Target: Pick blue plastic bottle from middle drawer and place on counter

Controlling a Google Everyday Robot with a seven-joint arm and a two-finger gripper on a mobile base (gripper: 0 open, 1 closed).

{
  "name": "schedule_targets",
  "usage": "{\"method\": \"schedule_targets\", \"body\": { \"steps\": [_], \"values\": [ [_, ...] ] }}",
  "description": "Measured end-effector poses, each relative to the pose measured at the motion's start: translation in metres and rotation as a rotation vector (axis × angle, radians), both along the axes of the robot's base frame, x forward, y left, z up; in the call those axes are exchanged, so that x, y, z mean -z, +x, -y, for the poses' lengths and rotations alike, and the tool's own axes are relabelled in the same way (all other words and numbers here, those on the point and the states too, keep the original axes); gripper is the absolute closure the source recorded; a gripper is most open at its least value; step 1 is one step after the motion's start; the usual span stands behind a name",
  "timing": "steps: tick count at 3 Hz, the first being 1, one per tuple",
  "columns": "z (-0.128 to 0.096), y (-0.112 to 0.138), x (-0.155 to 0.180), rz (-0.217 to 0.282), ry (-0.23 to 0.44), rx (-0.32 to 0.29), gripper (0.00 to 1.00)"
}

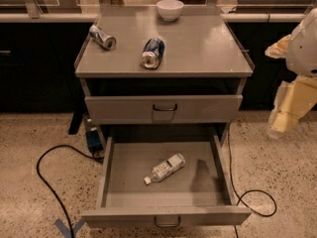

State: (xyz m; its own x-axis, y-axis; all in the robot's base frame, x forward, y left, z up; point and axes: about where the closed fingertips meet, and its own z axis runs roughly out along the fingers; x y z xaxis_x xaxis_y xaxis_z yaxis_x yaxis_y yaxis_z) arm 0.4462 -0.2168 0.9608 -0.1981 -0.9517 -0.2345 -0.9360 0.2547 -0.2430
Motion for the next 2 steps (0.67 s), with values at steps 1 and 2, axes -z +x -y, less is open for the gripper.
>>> {"method": "schedule_targets", "body": {
  "steps": [1,2],
  "values": [
    [-0.003,0.023,0.041,-0.015,0.062,-0.042,0.0],
    [-0.013,0.05,0.09,-0.024,0.143,-0.099,0.0]
  ]
}}
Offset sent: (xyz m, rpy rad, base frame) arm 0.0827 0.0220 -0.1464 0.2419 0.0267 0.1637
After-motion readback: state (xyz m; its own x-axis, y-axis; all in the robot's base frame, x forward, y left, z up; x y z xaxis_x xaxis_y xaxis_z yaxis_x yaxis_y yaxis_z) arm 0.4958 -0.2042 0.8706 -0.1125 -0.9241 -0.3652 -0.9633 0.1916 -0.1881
